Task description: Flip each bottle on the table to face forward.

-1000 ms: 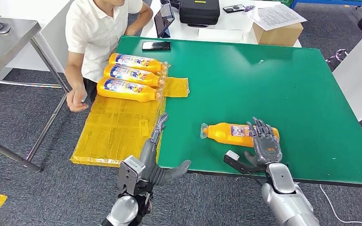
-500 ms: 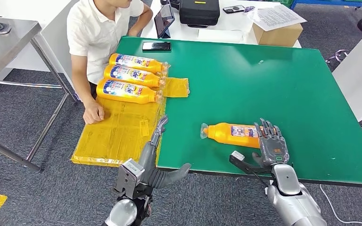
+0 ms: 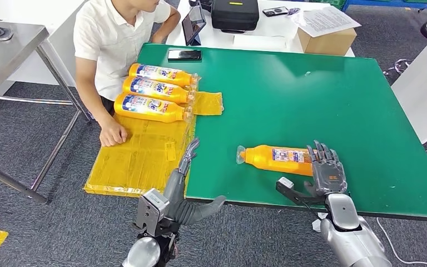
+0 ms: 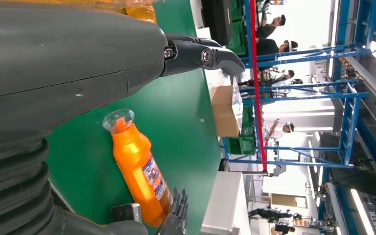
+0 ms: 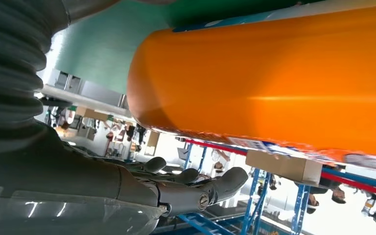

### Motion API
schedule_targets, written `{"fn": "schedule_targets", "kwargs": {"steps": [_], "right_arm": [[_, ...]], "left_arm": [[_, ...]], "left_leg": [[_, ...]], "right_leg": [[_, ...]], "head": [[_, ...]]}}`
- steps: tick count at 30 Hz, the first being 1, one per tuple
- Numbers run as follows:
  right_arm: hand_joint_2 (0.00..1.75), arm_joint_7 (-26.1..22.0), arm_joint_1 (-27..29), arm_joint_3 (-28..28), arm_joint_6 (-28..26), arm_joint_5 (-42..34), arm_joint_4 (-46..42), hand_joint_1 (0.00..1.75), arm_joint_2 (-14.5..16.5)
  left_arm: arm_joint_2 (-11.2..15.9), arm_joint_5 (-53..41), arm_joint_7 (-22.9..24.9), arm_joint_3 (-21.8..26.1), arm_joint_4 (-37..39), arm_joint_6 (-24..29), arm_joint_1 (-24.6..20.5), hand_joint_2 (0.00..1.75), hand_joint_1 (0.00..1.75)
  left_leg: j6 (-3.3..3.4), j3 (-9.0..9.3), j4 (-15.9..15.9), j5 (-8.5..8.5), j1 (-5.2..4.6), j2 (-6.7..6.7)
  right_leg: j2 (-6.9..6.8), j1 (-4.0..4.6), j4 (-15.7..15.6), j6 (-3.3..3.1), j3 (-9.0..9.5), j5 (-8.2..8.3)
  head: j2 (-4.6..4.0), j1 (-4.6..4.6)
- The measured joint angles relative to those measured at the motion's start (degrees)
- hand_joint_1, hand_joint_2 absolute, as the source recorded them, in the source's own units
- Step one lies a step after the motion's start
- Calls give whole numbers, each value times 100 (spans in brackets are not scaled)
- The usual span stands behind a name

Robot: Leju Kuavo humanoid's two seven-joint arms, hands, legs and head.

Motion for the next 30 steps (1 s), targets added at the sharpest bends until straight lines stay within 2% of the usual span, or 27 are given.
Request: {"fn": "schedule_targets", "kwargs": {"steps": [5, 6, 9, 10, 12, 18, 30], "right_arm": [[175, -623, -197, -109, -328, -458, 435, 2, 55], [175, -761, -260, -135, -369, -565, 572, 21, 88], [175, -1015, -467, -191, -378, -741, 973, 125, 205], [175, -1045, -534, -199, -343, -763, 1097, 147, 243], [175, -1071, -647, -209, -259, -799, 1306, 162, 304], [175, -1166, -934, -284, -64, -1014, 1754, 175, 378], [175, -1421, -1123, -476, 170, -1284, 2200, 175, 410]], "left_arm": [[2, 140, -19, -64, 17, -69, -53, 175, 0], [2, 170, -28, -82, 30, -82, -80, 175, 0], [2, 234, -50, -140, 72, -114, -172, 175, 0], [2, 249, -52, -155, 85, -118, -199, 175, 0], [1, 275, -52, -183, 109, -120, -243, 175, 0], [1, 363, -89, -238, 151, -118, -309, 175, 0], [-4, 503, -158, -269, 245, -157, -454, 175, 0]], "left_leg": [[1, 2, 0, 0, 1, 9], [0, 3, 0, 0, 1, 11], [0, 8, 0, 0, 2, 15], [0, 9, 0, 0, 2, 16], [0, 11, 0, 0, 3, 18], [1, 24, 0, -1, 3, 19], [2, 48, 0, -2, 3, 16]], "right_leg": [[4, 1, 1, 0, 0, 2], [5, 2, 1, -1, 0, 2], [10, 3, 2, -2, 1, 3], [12, 3, 2, -2, 1, 3], [14, 3, 2, -2, 2, 3], [14, 2, 0, -2, 11, 2], [14, 3, -3, -2, 33, 1]], "head": [[0, 0], [0, 0], [0, 1], [0, 0], [0, 0], [0, 2], [0, 1]]}}
